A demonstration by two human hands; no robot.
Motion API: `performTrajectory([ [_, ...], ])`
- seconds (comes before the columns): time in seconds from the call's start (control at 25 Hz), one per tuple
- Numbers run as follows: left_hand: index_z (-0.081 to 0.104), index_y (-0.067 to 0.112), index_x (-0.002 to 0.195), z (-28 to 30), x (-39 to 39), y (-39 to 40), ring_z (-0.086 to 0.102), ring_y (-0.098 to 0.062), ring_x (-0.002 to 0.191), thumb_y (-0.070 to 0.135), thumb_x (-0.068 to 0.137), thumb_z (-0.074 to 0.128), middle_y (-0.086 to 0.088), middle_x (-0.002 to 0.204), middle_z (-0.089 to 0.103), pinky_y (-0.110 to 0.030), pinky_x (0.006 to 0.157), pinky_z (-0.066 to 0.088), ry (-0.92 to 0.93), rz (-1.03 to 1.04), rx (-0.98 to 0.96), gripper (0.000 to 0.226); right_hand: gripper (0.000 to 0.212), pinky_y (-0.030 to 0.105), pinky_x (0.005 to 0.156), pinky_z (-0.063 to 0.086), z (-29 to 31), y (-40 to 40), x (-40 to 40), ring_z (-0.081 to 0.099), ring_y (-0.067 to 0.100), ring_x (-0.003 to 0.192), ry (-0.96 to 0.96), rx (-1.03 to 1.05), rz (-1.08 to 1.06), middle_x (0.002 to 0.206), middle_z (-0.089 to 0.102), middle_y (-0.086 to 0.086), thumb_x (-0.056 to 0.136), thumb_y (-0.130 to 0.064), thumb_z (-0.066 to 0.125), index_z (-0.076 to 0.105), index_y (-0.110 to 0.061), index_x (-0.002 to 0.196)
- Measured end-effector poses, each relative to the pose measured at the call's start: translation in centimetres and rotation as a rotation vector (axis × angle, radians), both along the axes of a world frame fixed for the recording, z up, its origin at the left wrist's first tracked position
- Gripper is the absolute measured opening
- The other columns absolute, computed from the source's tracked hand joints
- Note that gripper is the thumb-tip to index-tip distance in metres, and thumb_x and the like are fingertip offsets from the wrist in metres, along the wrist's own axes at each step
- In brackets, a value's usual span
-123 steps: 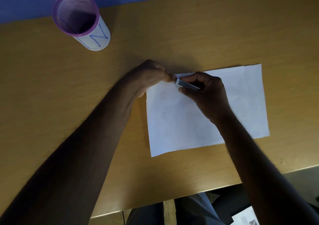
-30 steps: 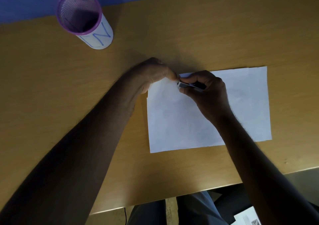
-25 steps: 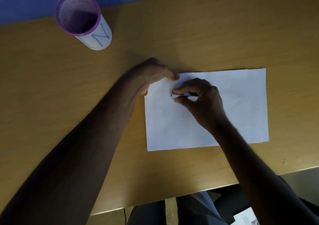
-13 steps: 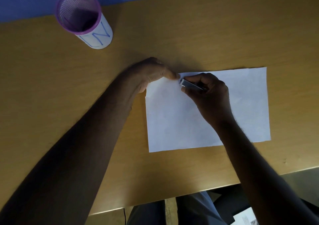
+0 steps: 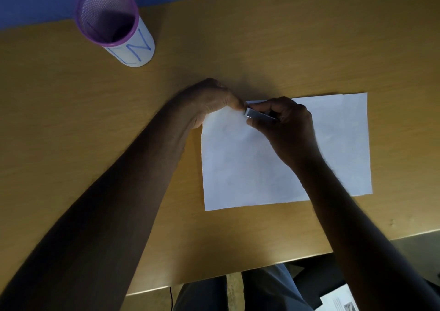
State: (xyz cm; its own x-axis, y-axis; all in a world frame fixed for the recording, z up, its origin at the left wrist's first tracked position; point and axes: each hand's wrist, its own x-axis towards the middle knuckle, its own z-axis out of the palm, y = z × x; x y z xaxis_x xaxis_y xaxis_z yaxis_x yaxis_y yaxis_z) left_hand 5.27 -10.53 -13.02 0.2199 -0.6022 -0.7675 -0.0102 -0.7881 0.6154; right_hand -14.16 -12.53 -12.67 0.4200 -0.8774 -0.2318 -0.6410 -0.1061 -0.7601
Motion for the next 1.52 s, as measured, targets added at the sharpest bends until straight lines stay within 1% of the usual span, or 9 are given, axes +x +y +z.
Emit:
performTrajectory([
  [0.36,0.070,0.015,0.128,0.1,-0.1,0.2,0.051,-0.018,0.120,0.003,0.070,0.089,0.005,0.130,0.066,-0.031,0.097,0.041,0.024,-0.016,-0.022,0.062,0.028,0.042,0.091,0.063,-1.0,0.2,-0.6,0.073,0.000,0.104,-0.099,0.047,-0.006,0.108,0.077,-0.019,0.079,-0.024,0.088,0.079,-0.029,0.105],
  [0.64,0.067,0.017,0.114,-0.1,-0.2,0.1,0.055,-0.021,0.111,0.014,0.072,0.090,0.003,0.118,0.066,-0.036,0.095,0.044,-0.050,-0.012,-0.014,0.048,0.022,0.044,0.089,0.057,-1.0,1.9,-1.1,0.067,0.010,0.104,-0.006,-0.182,0.209,0.108,0.075,-0.014,0.082,-0.024,0.087,0.080,-0.027,0.102],
  [0.84,0.068,0.016,0.126,-0.4,0.2,0.6,0.055,-0.018,0.115,0.019,0.073,0.091,0.005,0.128,0.067,-0.035,0.100,0.042,-0.016,-0.061,-0.090,0.059,0.025,0.018,0.086,0.058,-0.4,1.6,-2.0,0.071,0.003,0.101,-0.200,-0.010,0.111,0.107,0.076,-0.011,0.085,-0.018,0.085,0.079,-0.022,0.109],
  [0.92,0.073,0.016,0.124,-0.5,0.4,0.6,0.057,-0.017,0.122,0.019,0.074,0.091,0.006,0.127,0.071,-0.033,0.105,0.042,0.005,-0.101,-0.119,0.053,0.027,0.019,0.082,0.056,-0.1,0.4,-2.5,0.070,0.001,0.094,-0.212,0.004,-0.029,0.104,0.076,-0.011,0.086,-0.020,0.083,0.077,-0.023,0.112],
  [1.0,0.078,0.020,0.112,-0.7,0.6,0.7,0.061,-0.009,0.116,0.019,0.075,0.090,0.013,0.112,0.077,-0.027,0.103,0.043,0.033,-0.137,-0.121,0.039,0.031,0.021,0.085,0.055,0.2,-1.7,-3.0,0.067,0.000,0.098,-0.180,-0.060,-0.093,0.111,0.074,-0.007,0.090,-0.018,0.079,0.074,-0.021,0.120],
  [1.12,0.079,0.030,0.087,-0.8,0.8,0.7,0.060,0.008,0.095,0.019,0.076,0.089,0.027,0.083,0.075,-0.012,0.079,0.042,0.035,-0.170,-0.108,0.018,0.038,0.019,0.096,0.053,0.9,-5.1,-3.0,0.064,0.008,0.117,-0.116,-0.172,-0.065,0.129,0.068,0.000,0.096,-0.008,0.066,0.067,-0.017,0.133],
  [1.24,0.078,0.030,0.082,-1.1,0.9,0.8,0.062,0.006,0.097,0.020,0.076,0.090,0.025,0.084,0.075,-0.011,0.075,0.040,0.024,-0.181,-0.098,0.016,0.048,0.013,0.103,0.043,0.8,-7.8,-2.5,0.058,0.017,0.124,0.032,-0.353,0.026,0.133,0.063,0.005,0.094,0.001,0.055,0.064,-0.017,0.137],
  [1.36,0.079,0.028,0.084,-1.1,1.2,0.9,0.063,0.005,0.099,0.019,0.077,0.089,0.023,0.088,0.077,-0.011,0.080,0.041,0.029,-0.199,-0.094,0.014,0.060,0.041,0.108,0.047,0.3,-9.8,-1.9,0.057,0.025,0.124,0.159,-0.434,0.081,0.132,0.065,0.002,0.086,0.007,0.049,0.067,-0.024,0.133],
  [1.52,0.081,0.024,0.094,-0.9,1.3,1.0,0.061,-0.003,0.110,0.020,0.077,0.088,0.014,0.105,0.077,-0.021,0.095,0.040,0.023,-0.200,-0.076,0.019,0.048,0.039,0.105,0.047,-0.6,-11.0,-1.5,0.058,0.024,0.124,0.229,-0.482,0.127,0.134,0.066,0.000,0.099,0.001,0.047,0.069,-0.025,0.132],
])
